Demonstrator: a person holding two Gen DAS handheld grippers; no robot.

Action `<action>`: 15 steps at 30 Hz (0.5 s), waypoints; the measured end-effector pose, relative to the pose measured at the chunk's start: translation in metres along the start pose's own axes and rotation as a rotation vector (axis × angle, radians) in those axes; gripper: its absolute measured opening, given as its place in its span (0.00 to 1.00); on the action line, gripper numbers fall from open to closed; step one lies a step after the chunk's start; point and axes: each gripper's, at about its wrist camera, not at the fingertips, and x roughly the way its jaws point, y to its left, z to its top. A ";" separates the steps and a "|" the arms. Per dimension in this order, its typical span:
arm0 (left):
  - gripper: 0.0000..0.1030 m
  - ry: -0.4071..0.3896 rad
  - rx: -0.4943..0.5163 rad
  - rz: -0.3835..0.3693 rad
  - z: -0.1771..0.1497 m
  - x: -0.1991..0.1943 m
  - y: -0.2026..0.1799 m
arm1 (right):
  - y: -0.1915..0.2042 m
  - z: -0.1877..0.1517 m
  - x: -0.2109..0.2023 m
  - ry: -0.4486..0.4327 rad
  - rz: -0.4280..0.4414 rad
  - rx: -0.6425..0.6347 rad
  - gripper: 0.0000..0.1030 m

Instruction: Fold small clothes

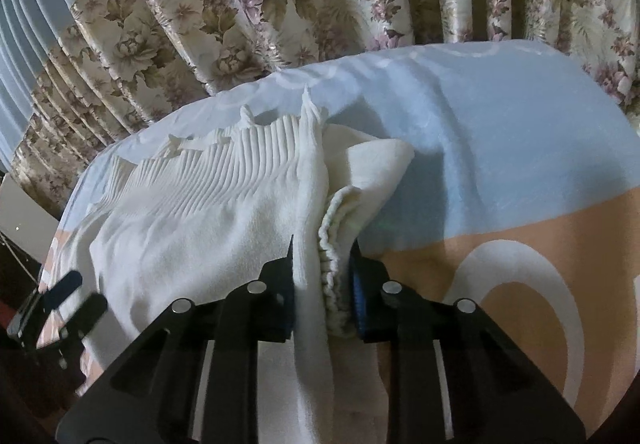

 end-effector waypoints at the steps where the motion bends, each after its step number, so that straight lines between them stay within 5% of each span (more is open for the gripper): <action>1: 0.70 0.008 0.005 -0.005 -0.003 0.001 -0.003 | 0.001 0.001 -0.003 -0.006 -0.005 -0.001 0.21; 15: 0.75 0.082 0.003 -0.018 -0.014 0.015 -0.004 | 0.053 0.034 -0.044 -0.058 -0.017 -0.083 0.20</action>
